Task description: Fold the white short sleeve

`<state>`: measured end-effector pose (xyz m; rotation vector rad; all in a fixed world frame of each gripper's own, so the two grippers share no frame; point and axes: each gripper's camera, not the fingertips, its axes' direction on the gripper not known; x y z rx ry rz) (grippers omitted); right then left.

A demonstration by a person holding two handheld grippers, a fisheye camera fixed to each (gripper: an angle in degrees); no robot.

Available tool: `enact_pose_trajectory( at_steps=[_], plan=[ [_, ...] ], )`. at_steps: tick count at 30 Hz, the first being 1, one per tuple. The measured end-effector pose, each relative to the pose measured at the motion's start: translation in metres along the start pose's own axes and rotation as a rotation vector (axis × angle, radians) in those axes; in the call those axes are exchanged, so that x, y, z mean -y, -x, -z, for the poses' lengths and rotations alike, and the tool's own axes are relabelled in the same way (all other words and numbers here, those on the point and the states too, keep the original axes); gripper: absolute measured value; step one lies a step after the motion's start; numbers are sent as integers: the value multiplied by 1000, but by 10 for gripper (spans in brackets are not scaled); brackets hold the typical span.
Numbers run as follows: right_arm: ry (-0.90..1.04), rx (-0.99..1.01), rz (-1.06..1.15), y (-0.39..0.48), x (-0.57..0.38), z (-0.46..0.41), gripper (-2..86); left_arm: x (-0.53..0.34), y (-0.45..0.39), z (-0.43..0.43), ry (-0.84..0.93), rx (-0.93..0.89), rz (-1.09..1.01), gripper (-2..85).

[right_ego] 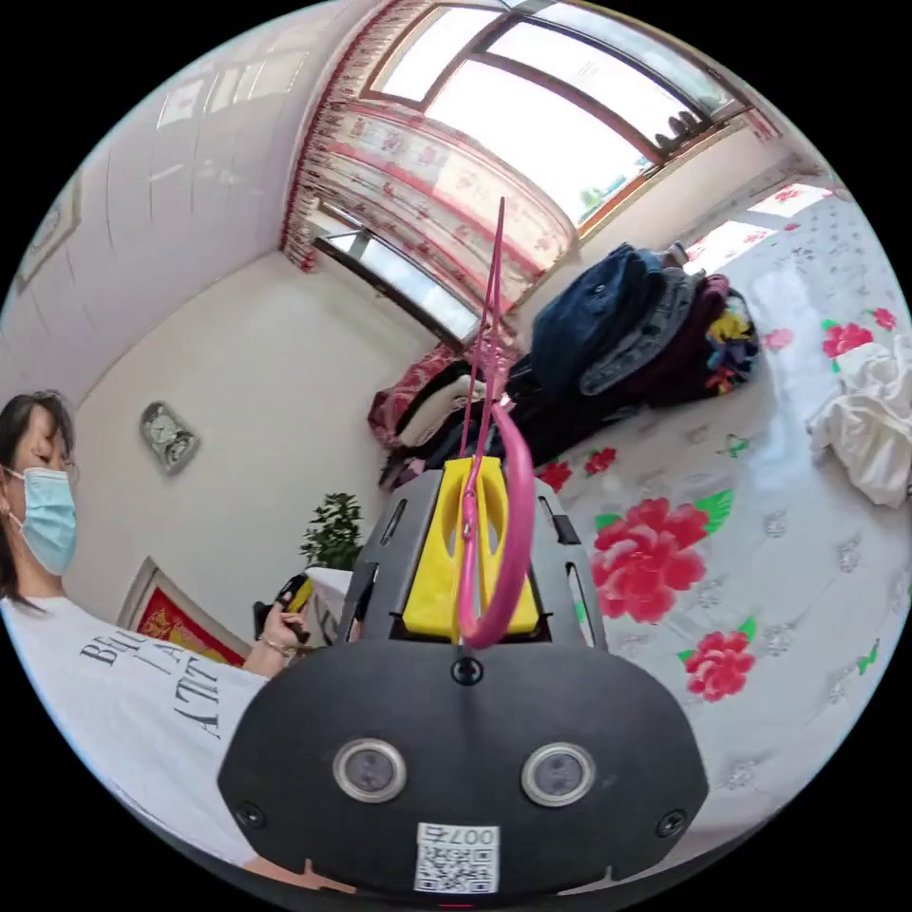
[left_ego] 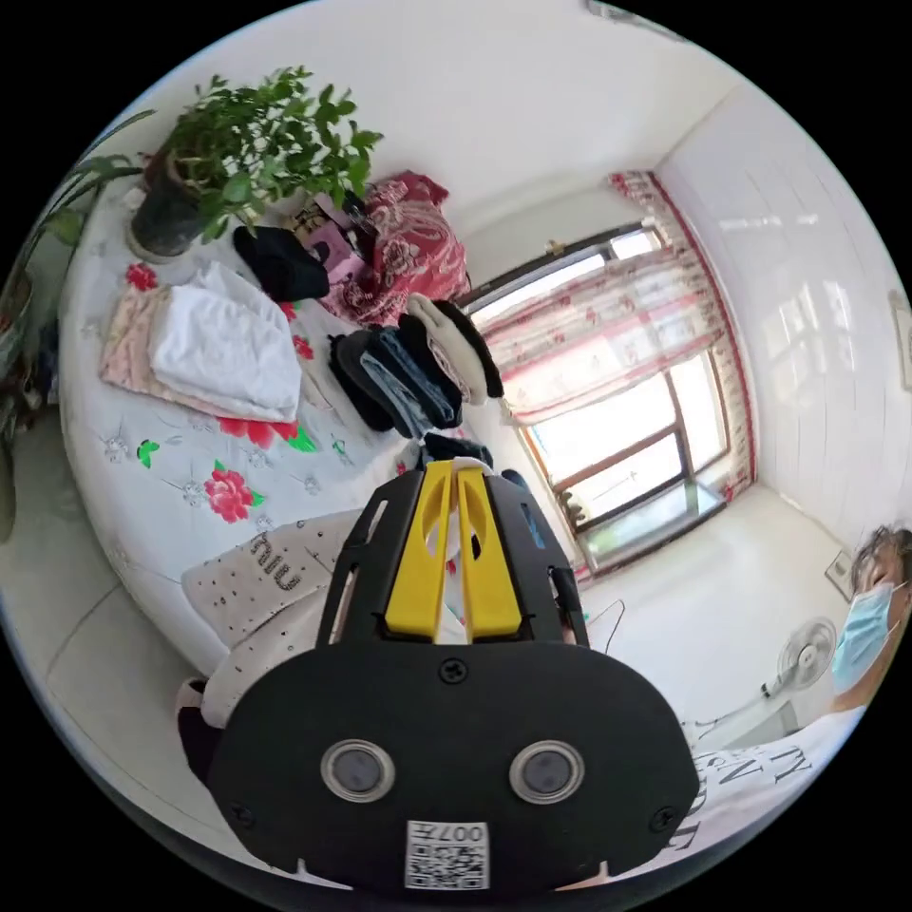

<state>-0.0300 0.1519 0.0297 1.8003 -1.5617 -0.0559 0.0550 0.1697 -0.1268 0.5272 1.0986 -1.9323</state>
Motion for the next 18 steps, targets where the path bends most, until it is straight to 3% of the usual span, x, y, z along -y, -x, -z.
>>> enact_pose_trajectory(
  at_steps=[2,5,8,12,18],
  plan=[
    [25,-370,-28,-34,12,15,9,16,-19,-30,142,37,-134,-10],
    [192,-768,-108,-92,20,21,49,31,-31,-58,227,5,-212,-10],
    [297,-982,-251,-140,8,31,67,45,-40,-72,260,13,-270,-10],
    [265,-853,-173,-121,-16,12,72,64,-47,-84,296,51,-325,-10],
    [635,-380,153,-52,-92,-160,81,91,-43,-114,345,54,-325,-10]
  ],
)
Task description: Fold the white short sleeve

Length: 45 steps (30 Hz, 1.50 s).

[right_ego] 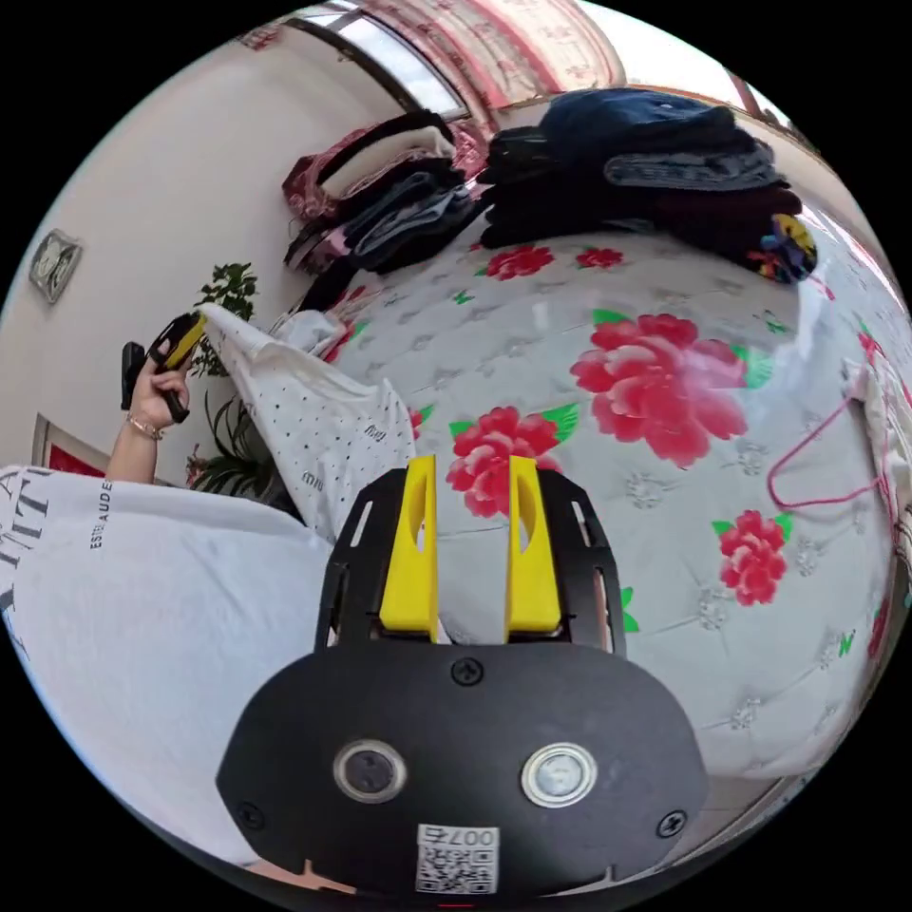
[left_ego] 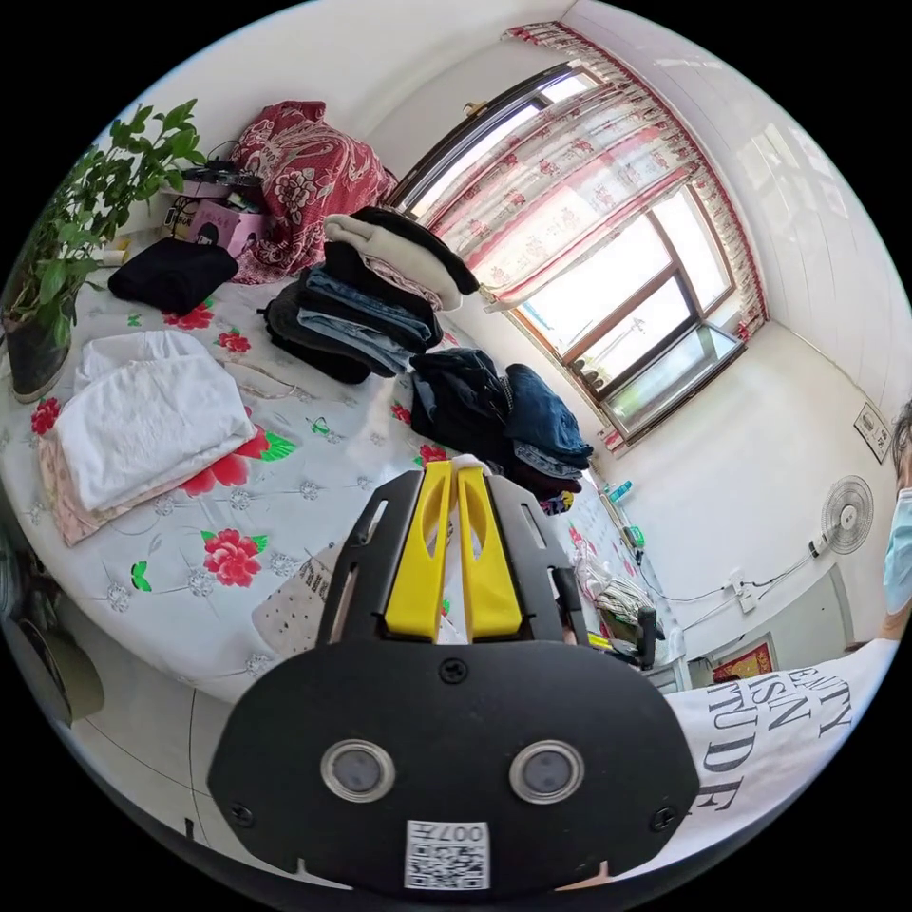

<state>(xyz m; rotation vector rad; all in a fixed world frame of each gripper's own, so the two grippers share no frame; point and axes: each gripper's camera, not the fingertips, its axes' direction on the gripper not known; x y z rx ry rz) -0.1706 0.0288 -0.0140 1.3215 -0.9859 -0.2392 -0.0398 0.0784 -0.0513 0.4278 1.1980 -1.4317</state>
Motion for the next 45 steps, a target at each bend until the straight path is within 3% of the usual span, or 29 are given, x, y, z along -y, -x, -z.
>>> enact_pose_trajectory(
  at_steps=[5,7,10,15,20,24,27,30,35,39,42,44,45],
  plan=[
    [366,28,200,68,14,-132,59,32,3,-17,29,-48,-30,-10],
    [309,-102,264,80,8,-130,26,46,3,-24,37,-66,-53,-9],
    [414,-83,282,80,5,-131,7,68,5,-41,47,-71,-82,-9],
    [112,-145,121,51,32,-35,0,118,6,-75,37,-101,-130,-8],
    [-196,-510,8,22,103,96,6,216,-19,-149,-1,-110,-285,16],
    [-245,-623,-125,-3,121,129,18,244,-9,-201,39,-4,-203,62],
    [-194,-539,-174,-10,85,118,25,208,8,-211,48,42,-225,66],
    [-109,-450,-187,-10,10,86,31,137,37,-235,233,53,-237,61],
    [88,-398,-360,-12,-123,53,47,5,68,-287,592,-63,-61,60],
    [58,-259,-361,7,-149,58,59,-32,44,-319,676,-95,-61,60],
    [113,-293,-237,33,-149,44,60,-42,23,-355,737,-49,-115,61],
    [271,-393,-218,35,-153,18,36,-42,12,-383,793,-23,-134,62],
    [205,-428,-183,40,-154,23,26,-40,10,-389,803,-28,-132,63]
  ],
)
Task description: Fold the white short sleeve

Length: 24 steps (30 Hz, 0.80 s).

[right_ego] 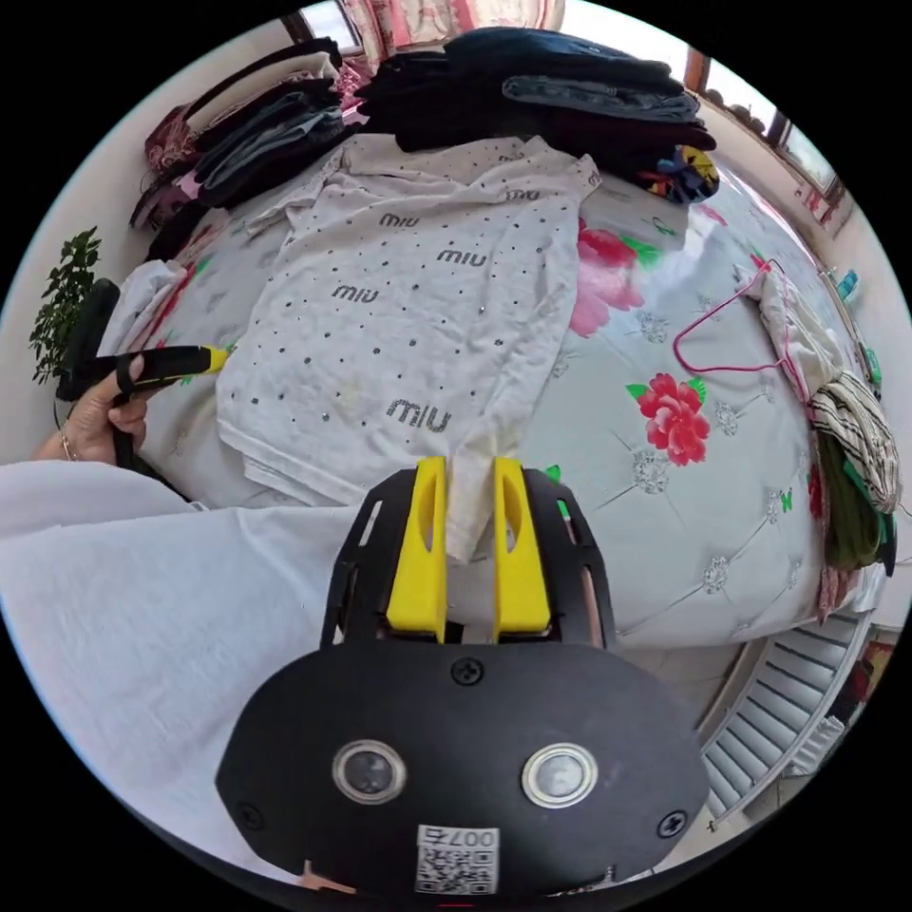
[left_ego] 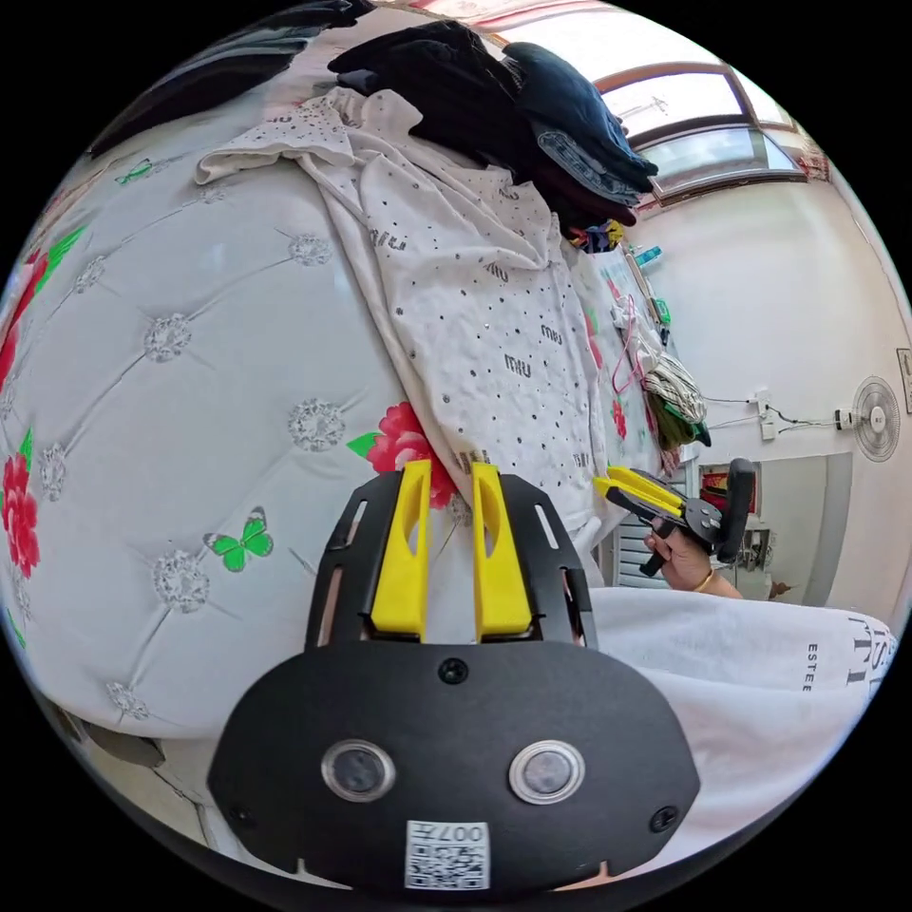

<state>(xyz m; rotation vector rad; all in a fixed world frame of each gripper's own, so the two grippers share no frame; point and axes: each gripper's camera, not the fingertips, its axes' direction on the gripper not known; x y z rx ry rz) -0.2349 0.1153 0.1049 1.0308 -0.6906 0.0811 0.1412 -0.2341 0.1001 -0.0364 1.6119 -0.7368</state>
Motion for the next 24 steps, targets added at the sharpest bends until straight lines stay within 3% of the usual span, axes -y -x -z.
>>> enact_pose_trajectory(
  at_steps=[3,10,15,18,22,24],
  plan=[
    [53,-69,14,-14,-5,10,8,22,-6,-3,-11,-6,5,64],
    [-198,99,-300,-128,-50,77,2,36,-18,-10,-19,46,3,65],
    [-148,55,-229,-132,-62,77,10,34,-53,-38,43,33,-63,76],
    [-90,72,-219,-131,-65,69,10,28,-86,-60,89,152,-177,81],
    [-18,46,-222,-135,-65,64,4,22,-113,-83,155,425,-354,3],
    [-9,58,-205,-140,-63,72,1,21,-110,-73,149,399,-350,-5]
  ],
)
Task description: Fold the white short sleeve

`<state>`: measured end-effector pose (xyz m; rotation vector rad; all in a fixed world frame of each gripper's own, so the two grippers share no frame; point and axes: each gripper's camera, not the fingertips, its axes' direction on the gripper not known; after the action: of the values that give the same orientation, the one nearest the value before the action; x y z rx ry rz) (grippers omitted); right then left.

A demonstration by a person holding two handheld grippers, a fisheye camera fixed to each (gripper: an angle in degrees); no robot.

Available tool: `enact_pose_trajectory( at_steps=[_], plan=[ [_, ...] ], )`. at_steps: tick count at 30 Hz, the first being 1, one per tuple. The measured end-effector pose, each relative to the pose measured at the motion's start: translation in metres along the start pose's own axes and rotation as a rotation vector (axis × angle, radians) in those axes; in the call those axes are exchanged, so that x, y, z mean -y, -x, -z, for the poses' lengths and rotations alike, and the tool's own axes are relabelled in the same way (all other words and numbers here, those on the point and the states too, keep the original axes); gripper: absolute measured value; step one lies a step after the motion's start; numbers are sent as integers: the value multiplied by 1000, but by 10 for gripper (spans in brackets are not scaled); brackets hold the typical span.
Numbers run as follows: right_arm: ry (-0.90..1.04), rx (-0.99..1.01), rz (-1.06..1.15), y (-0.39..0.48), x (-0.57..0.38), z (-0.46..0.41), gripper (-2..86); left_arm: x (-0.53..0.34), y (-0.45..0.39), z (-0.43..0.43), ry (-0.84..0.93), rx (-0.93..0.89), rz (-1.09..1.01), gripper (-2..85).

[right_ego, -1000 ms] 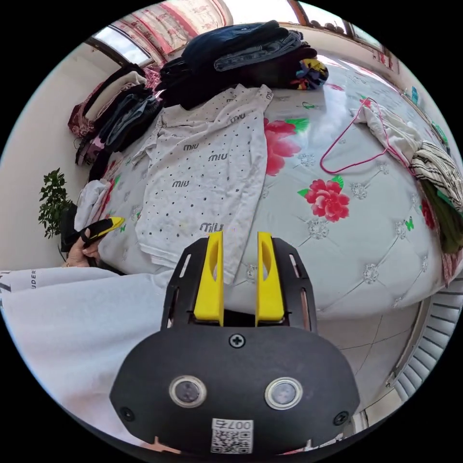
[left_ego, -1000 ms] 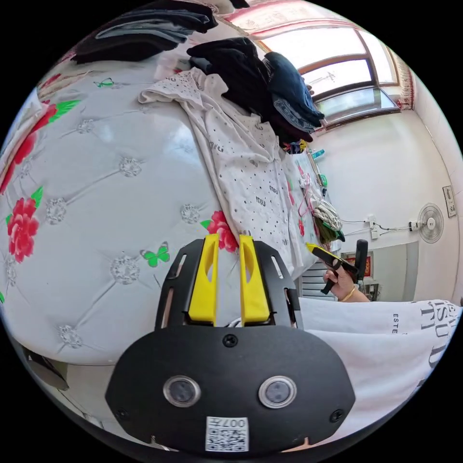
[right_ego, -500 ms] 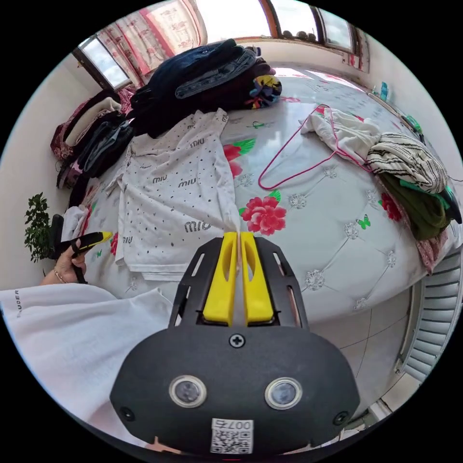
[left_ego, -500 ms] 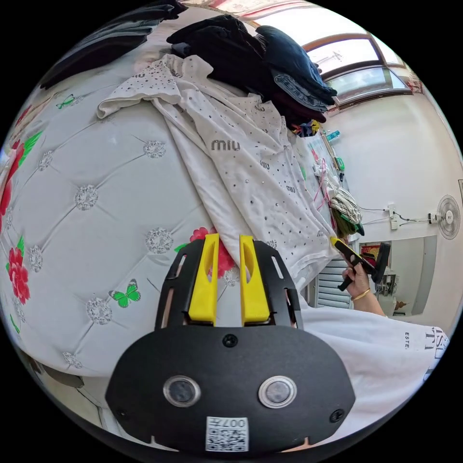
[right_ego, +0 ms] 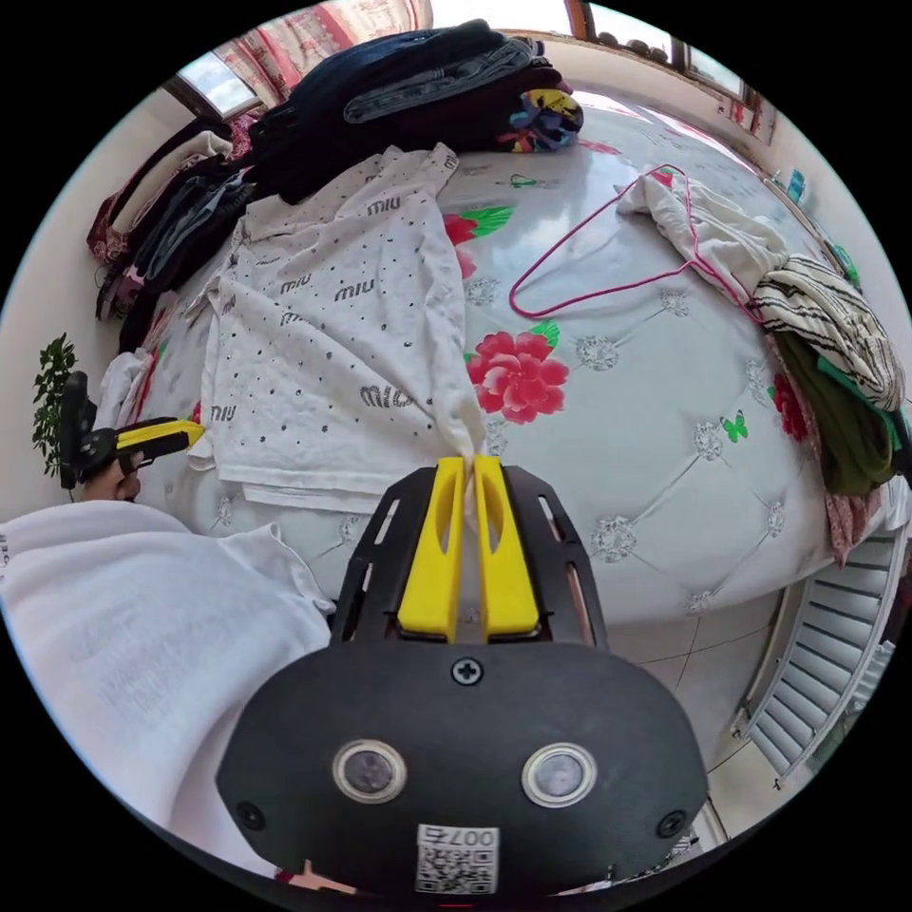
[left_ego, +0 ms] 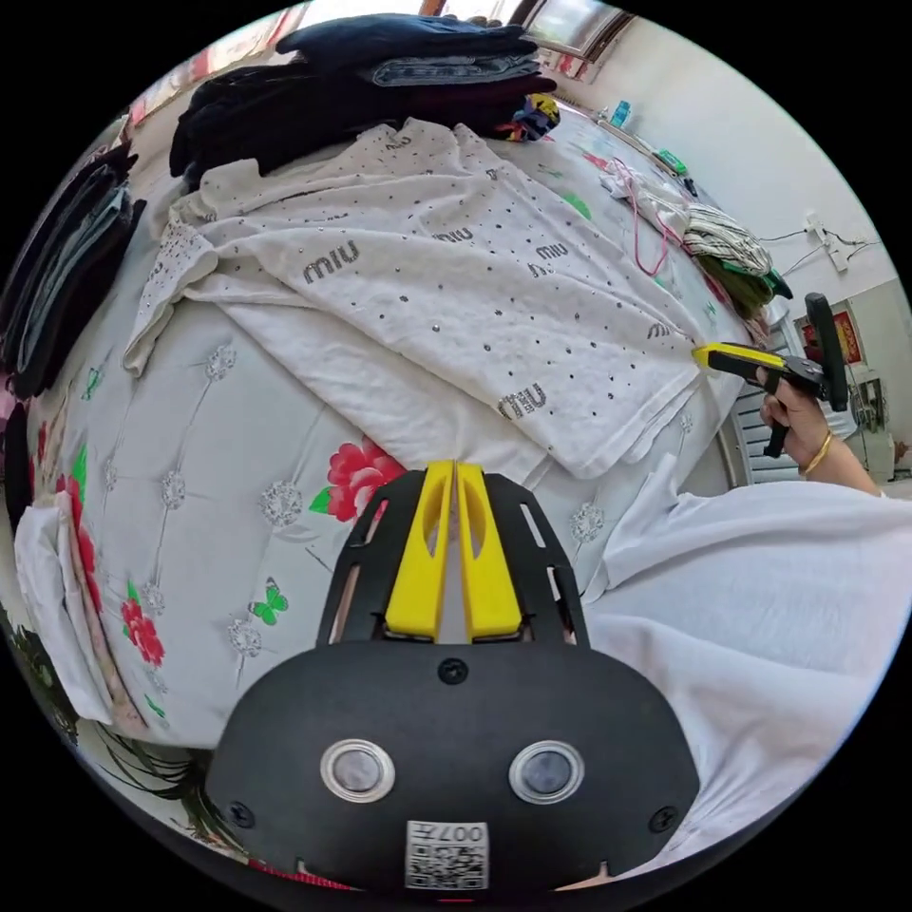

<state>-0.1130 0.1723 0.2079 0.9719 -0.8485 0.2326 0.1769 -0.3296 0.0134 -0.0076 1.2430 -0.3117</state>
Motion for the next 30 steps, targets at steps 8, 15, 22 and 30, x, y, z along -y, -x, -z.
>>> enact_pose_trajectory(
  at_steps=[8,15,22,30],
  plan=[
    [-120,142,-25,-41,-18,64,-1,-129,79,78,-165,63,350,-8],
    [-66,152,-11,-37,-22,60,9,-210,85,95,-257,79,578,27],
    [-5,176,-9,-45,-21,62,10,-187,49,66,-145,37,354,80],
    [5,189,10,-50,-15,86,-1,-230,93,103,-207,-131,392,-8]
  ],
)
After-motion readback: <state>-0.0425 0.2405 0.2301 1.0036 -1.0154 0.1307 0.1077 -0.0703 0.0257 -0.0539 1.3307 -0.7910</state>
